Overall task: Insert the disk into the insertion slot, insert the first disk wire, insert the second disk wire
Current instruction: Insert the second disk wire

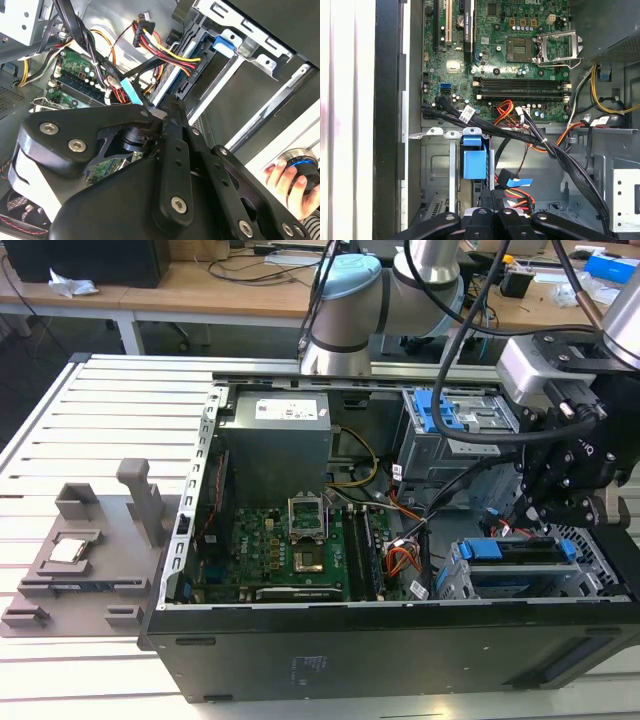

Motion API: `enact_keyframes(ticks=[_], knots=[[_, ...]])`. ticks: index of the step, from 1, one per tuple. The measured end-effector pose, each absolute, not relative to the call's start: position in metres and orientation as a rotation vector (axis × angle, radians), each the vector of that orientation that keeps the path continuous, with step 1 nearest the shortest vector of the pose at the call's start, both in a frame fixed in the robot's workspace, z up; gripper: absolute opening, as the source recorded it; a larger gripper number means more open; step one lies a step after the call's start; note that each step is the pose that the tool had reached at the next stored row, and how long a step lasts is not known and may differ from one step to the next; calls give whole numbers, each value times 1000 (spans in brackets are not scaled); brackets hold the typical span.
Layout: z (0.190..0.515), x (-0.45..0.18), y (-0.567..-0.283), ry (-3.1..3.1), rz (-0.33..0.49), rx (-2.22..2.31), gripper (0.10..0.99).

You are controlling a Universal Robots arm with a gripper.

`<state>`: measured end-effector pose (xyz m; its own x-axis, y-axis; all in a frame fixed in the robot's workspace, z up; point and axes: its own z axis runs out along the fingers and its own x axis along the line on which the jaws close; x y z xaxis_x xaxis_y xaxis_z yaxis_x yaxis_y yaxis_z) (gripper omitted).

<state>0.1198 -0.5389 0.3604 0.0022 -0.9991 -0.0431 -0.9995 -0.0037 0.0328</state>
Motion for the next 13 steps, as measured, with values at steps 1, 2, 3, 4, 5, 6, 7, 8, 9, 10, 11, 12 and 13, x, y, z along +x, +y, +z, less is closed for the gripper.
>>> enact_keyframes(ticks=[1,2,3,4,5,6,7,8,9,10,11,12,13], knots=[[360,120,-539,2212,84,-2219,106],[360,120,-539,2212,84,-2219,106],[360,120,-539,2212,84,-2219,106],[360,120,-539,2212,84,-2219,106],[360,120,-539,2212,84,-2219,114],[360,119,-539,2212,84,-2219,235],[360,119,-539,2212,84,-2219,302],[360,119,-539,2212,84,-2219,302],[360,119,-535,2212,84,-2219,302],[360,119,-527,2212,84,-2219,302],[360,119,-521,2212,84,-2219,302],[360,119,-520,2213,84,-2219,302],[360,118,-520,2213,84,-2218,302]])
